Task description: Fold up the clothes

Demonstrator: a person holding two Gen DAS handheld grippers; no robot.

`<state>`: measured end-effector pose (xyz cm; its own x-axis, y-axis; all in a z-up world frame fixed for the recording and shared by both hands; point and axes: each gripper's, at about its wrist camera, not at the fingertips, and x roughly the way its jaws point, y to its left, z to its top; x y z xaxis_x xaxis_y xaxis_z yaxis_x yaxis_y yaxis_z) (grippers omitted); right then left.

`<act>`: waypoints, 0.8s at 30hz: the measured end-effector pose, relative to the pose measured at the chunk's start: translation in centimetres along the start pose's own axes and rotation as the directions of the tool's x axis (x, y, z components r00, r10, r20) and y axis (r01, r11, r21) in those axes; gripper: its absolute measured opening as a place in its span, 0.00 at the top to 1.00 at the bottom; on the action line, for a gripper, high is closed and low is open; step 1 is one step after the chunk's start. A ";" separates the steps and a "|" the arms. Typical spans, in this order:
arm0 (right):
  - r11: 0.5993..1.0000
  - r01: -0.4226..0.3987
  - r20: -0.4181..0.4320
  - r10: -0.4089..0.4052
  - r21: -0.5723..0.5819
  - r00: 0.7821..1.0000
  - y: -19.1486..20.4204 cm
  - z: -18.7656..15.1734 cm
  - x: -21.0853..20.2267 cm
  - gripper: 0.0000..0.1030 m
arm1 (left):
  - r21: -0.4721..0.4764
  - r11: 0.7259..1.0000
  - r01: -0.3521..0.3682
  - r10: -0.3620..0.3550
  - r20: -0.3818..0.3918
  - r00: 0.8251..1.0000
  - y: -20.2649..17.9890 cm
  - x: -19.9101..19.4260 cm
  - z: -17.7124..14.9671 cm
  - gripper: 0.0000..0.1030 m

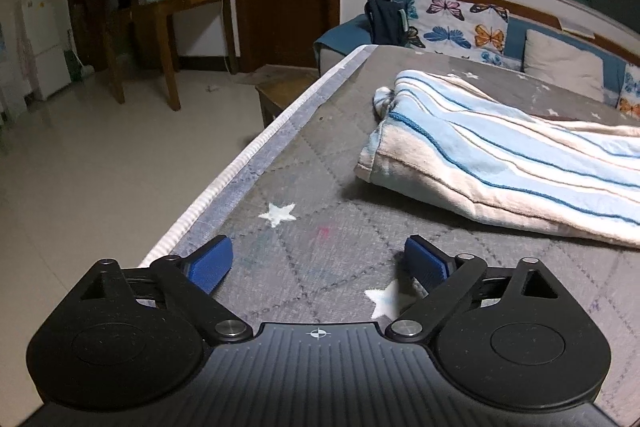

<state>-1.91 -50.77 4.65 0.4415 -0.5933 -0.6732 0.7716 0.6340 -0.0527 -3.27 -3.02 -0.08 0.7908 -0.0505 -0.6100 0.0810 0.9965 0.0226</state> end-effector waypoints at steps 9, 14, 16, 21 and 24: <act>1.000 0.000 -0.002 0.000 0.001 1.000 -0.3 0.1 -0.2 0.00 | 0.004 1.000 0.012 -0.012 -0.010 1.000 -0.1 0.1 -0.2 0.01; 1.000 0.001 -0.001 -0.001 0.000 1.000 -0.2 0.0 -0.1 0.00 | 0.005 1.000 0.013 -0.013 -0.013 1.000 0.2 0.2 -0.1 0.00; 1.000 0.001 -0.001 -0.001 0.000 1.000 -0.2 0.0 -0.1 0.00 | 0.006 1.000 0.013 -0.013 -0.013 1.000 0.2 0.2 -0.1 0.00; 1.000 0.002 -0.001 -0.002 0.000 1.000 -0.2 0.0 -0.1 0.00 | 0.005 1.000 0.014 -0.014 -0.013 1.000 0.3 0.4 -0.1 0.00; 1.000 0.002 -0.001 -0.002 0.000 1.000 -0.2 0.0 -0.1 0.00 | 0.004 1.000 0.014 -0.014 -0.012 1.000 0.4 0.5 -0.1 0.00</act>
<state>-2.06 -50.82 4.70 0.4396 -0.5943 -0.6735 0.7723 0.6329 -0.0544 -2.94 -2.63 -0.44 0.7819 -0.0637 -0.6201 0.0948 0.9953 0.0174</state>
